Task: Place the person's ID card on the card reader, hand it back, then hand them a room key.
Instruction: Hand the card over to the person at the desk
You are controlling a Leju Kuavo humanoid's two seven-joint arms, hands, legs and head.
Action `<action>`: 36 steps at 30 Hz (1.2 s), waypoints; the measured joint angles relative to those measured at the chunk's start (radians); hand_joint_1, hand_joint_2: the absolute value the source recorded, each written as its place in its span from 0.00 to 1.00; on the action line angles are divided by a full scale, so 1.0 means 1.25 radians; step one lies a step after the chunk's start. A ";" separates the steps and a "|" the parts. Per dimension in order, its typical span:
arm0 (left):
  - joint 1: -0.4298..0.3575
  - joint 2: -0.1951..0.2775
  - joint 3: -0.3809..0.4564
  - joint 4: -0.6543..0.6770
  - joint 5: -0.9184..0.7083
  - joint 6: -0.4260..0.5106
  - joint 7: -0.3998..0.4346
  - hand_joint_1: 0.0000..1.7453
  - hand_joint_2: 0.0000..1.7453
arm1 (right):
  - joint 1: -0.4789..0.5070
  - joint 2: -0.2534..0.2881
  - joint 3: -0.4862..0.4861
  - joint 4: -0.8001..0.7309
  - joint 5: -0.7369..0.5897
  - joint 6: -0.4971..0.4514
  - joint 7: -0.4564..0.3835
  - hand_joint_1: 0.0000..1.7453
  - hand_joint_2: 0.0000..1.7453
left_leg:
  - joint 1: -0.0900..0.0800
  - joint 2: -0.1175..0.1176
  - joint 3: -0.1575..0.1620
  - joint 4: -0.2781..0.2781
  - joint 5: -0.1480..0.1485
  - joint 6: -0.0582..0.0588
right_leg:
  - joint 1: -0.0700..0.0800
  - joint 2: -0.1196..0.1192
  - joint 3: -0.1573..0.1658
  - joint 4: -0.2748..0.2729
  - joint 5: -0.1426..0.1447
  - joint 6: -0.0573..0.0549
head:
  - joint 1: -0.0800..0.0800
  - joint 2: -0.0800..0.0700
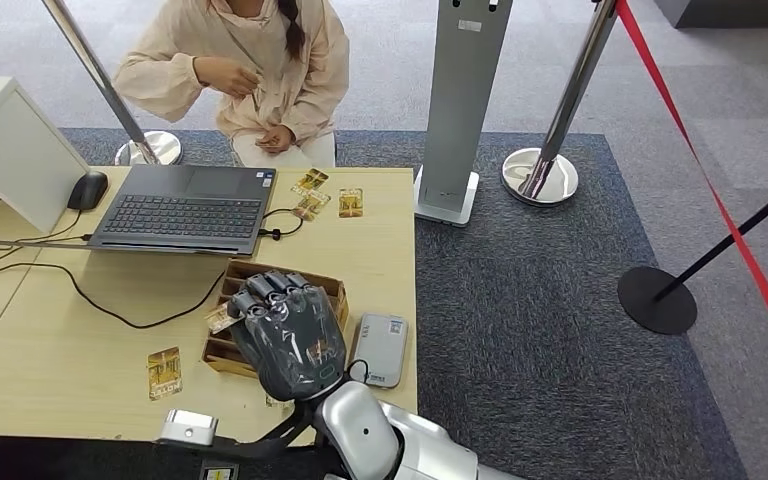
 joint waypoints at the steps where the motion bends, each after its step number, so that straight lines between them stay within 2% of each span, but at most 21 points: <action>1: 0.000 0.000 0.000 0.000 0.000 0.000 0.000 0.00 0.00 | 0.001 -0.004 -0.001 -0.020 0.009 0.000 0.002 0.63 1.00 | 0.000 0.000 0.000 0.000 0.000 0.000 | 0.000 0.000 0.000 0.000 0.000 0.000 | 0.000 0.000; 9: 0.000 0.000 0.000 0.000 -0.001 0.000 -0.003 0.00 0.00 | 0.000 -0.034 -0.018 -0.134 0.061 0.031 0.026 0.78 1.00 | 0.000 0.000 0.000 0.000 0.000 0.000 | 0.000 0.000 0.000 0.000 0.000 0.000 | 0.000 0.000; 15: 0.000 -0.003 0.000 0.000 -0.010 -0.002 -0.008 0.00 0.00 | -0.042 -0.040 -0.039 -0.153 0.054 0.077 0.043 0.83 1.00 | 0.000 0.000 0.000 0.000 0.000 0.000 | 0.000 0.000 0.000 0.000 0.000 0.000 | 0.000 0.000; 24: -0.001 -0.006 0.000 0.000 -0.018 -0.005 -0.007 0.00 0.00 | -0.141 -0.023 -0.058 -0.092 0.025 0.145 0.066 0.93 1.00 | 0.000 -0.001 0.000 0.000 0.000 0.000 | 0.000 0.000 0.000 0.000 0.000 0.000 | 0.000 0.000; 36: -0.004 -0.008 -0.001 0.002 -0.020 -0.010 -0.003 0.00 0.00 | -0.209 0.013 -0.060 0.031 -0.032 0.152 0.078 1.00 1.00 | 0.000 -0.001 0.000 0.000 0.000 0.000 | 0.000 0.000 0.000 0.000 0.000 0.000 | 0.000 0.000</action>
